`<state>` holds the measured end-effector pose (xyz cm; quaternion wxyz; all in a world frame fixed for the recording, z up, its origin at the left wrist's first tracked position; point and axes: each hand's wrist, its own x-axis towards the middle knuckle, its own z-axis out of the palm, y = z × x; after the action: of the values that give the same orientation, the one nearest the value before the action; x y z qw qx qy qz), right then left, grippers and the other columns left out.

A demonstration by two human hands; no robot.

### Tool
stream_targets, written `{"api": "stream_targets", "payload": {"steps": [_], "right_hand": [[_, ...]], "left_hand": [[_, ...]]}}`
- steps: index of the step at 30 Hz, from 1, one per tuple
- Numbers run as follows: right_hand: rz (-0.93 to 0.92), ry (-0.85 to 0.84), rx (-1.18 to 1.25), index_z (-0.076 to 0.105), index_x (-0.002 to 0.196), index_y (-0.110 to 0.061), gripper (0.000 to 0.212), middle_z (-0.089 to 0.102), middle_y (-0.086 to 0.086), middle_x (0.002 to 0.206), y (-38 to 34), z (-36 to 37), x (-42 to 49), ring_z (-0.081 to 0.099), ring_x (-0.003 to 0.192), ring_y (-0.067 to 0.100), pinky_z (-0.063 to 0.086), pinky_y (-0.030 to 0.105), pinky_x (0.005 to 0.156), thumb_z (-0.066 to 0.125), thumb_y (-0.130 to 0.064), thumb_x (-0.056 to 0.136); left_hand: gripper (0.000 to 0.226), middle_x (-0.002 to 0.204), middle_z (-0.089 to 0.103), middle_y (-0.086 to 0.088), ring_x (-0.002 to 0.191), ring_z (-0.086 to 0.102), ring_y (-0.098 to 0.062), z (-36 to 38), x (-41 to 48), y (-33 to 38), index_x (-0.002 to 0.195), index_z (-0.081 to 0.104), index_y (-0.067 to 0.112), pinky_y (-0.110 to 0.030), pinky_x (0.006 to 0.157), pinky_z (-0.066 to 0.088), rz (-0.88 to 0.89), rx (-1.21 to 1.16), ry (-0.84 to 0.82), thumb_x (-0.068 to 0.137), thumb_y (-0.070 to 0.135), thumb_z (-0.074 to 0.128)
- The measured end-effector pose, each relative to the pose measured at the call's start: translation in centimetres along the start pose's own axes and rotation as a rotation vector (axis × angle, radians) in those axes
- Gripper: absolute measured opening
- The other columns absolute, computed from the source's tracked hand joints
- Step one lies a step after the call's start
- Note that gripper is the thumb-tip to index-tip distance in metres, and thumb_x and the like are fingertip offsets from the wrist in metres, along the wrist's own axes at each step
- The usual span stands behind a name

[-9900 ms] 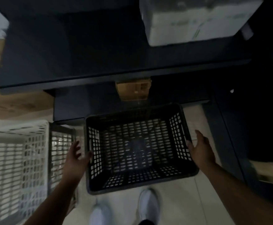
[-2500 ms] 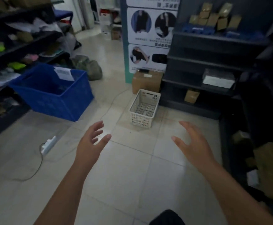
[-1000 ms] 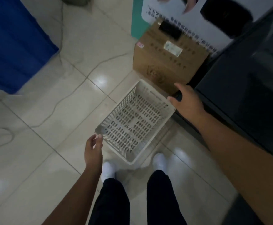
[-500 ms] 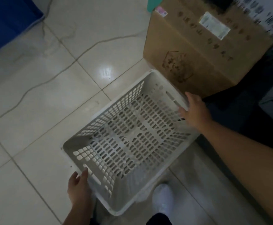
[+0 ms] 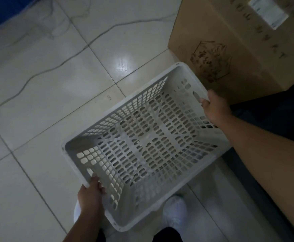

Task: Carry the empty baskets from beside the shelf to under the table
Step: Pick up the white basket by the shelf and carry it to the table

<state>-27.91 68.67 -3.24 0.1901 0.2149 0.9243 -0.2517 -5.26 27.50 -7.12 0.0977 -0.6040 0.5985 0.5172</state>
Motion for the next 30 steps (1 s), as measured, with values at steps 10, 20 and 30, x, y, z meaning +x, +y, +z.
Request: {"api": "stream_targets", "payload": {"steps": [10,20,30], "right_hand": [[0.268,-0.001,0.126,0.057,0.119,-0.004,0.038,0.062,0.021,0.116,-0.3,-3.0,-6.7,0.060,0.102,0.039,0.048,0.038,0.080,0.047,-0.035,0.100],[0.405,0.076,0.349,0.062,0.097,-0.007,0.022,0.069,0.020,0.092,-2.7,-5.5,-19.6,0.067,0.085,0.040,0.042,0.033,0.065,0.051,-0.026,0.098],[0.253,0.055,0.368,0.060,0.082,-0.004,0.029,0.068,0.019,0.077,-12.9,-19.9,-25.3,0.066,0.070,0.036,0.053,0.041,0.066,0.053,-0.030,0.094]], "left_hand": [[0.020,0.045,0.055,0.003,0.042,0.047,-0.019,-2.6,1.7,13.2,0.073,0.060,0.011,-0.031,0.050,0.040,0.195,0.150,-0.119,0.084,0.026,0.070],[0.017,0.059,0.046,-0.010,0.034,0.039,-0.014,-5.6,-2.0,29.8,0.074,0.056,0.007,-0.024,0.040,0.032,0.385,0.355,-0.304,0.087,0.012,0.066],[0.019,0.057,0.049,-0.011,0.038,0.041,-0.019,-18.9,-15.7,37.5,0.068,0.056,0.008,-0.026,0.045,0.034,0.402,0.211,-0.197,0.084,0.009,0.066]]}}
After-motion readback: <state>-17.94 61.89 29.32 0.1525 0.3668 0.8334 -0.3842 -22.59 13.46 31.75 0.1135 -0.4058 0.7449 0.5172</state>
